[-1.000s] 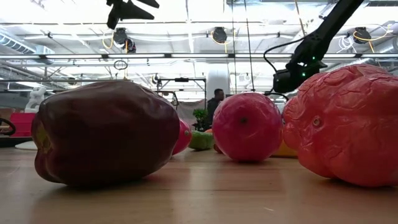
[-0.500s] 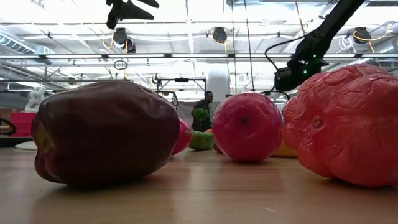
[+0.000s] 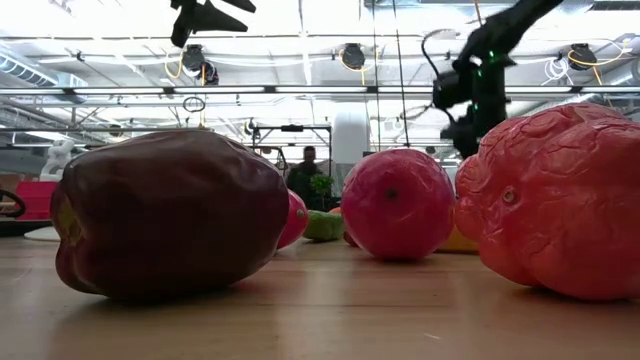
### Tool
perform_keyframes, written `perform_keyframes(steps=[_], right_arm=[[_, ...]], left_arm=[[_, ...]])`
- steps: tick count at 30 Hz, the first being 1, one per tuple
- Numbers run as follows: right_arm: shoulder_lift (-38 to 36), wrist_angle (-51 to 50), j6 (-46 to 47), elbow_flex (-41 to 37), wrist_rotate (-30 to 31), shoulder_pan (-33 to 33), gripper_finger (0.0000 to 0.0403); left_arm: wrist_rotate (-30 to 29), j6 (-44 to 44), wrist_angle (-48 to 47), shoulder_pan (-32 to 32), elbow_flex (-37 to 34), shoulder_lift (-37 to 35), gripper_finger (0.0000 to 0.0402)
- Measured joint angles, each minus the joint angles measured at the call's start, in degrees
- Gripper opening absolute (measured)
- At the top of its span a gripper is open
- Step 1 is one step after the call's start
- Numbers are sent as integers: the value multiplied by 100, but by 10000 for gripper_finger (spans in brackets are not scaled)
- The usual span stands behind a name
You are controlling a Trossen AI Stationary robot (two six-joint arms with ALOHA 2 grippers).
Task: Build produce basket
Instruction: Put the top apple into the wired basket
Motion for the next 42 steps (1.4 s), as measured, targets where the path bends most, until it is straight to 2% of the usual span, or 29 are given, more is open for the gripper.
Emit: perform_keyframes(steps=[5, 8, 11, 15, 18, 25, 31, 42], right_arm=[[0, -218, -2246, 498, -10, 75, 357], [1, -358, -3987, 447, -4, 178, 356], [0, -490, -4957, 269, -27, 266, 346], [-120, -375, -5018, -124, -276, 325, 321], [-272, -91, -5050, -496, -186, 419, 304], [-618, 914, -6172, -1459, -133, 543, 276], [-830, 1779, -6216, -2095, -114, 551, 251], [-861, 2432, -6209, -2351, 320, 511, 193]], left_arm=[[0, 69, -1, 0, 0, 0, 170], [0, 105, -2, 0, 0, 2, 170], [0, 116, -3, 0, 2, 2, 170], [0, 80, -4, -6, 2, 2, 170], [-2, 31, -7, -39, 2, 2, 170], [-2, -13, -7, -39, 7, 2, 170], [-2, -27, -6, -39, 7, 3, 170], [-4, -31, -4, -39, 7, 4, 170]])
